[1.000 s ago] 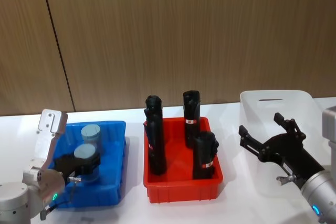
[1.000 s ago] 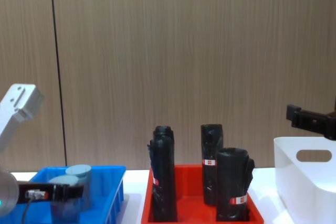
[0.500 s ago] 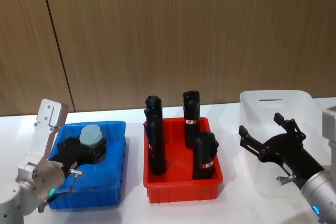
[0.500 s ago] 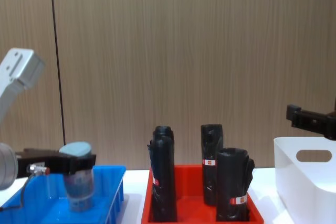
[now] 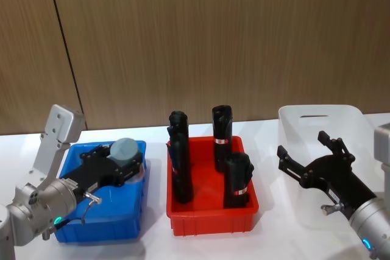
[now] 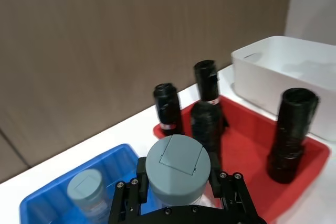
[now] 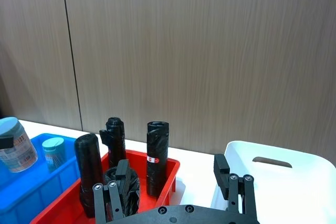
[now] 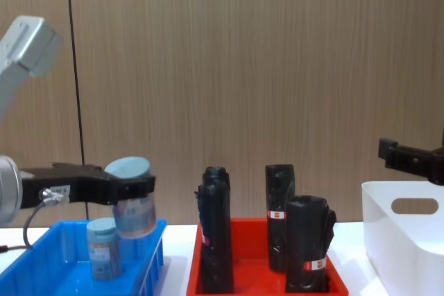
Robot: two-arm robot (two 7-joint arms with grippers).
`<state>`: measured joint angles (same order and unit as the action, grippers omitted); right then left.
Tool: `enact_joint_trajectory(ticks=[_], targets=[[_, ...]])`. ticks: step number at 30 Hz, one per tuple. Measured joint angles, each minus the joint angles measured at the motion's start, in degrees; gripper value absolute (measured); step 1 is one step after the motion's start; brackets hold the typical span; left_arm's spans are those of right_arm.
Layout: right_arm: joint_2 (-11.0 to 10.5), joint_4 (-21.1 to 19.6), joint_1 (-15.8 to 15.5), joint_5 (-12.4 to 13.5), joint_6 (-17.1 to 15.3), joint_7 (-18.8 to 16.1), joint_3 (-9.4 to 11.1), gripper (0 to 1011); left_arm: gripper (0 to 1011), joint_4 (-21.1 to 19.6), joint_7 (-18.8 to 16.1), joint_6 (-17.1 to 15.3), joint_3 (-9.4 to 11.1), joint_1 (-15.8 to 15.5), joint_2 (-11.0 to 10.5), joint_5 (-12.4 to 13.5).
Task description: Pick the cotton swabs from the blue box and place them into the white box.
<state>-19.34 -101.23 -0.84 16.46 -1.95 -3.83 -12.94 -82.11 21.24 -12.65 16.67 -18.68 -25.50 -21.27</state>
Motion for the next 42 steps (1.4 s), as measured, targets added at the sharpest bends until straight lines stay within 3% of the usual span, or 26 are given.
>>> enact_joint_trajectory(ticks=[13, 21, 32, 42], targets=[[0.00, 0.00, 0.00, 0.00, 0.00, 0.00, 0.00, 1002, 665, -2.99, 11.87, 0.88, -0.21, 0.24, -1.84, -1.06], [0.00, 0.00, 0.00, 0.00, 0.00, 0.00, 0.00, 1002, 664, -3.04, 18.20, 1.49, -0.14, -0.35, -2.28, -1.91], [0.00, 0.00, 0.00, 0.00, 0.00, 0.00, 0.00, 1002, 664, -1.03, 29.86, 2.10, 0.47, -2.28, -2.42, -3.16], [0.00, 0.00, 0.00, 0.00, 0.00, 0.00, 0.00, 1001, 665, 0.18, 34.53, 1.85, 1.00, -3.16, -2.44, -3.72]])
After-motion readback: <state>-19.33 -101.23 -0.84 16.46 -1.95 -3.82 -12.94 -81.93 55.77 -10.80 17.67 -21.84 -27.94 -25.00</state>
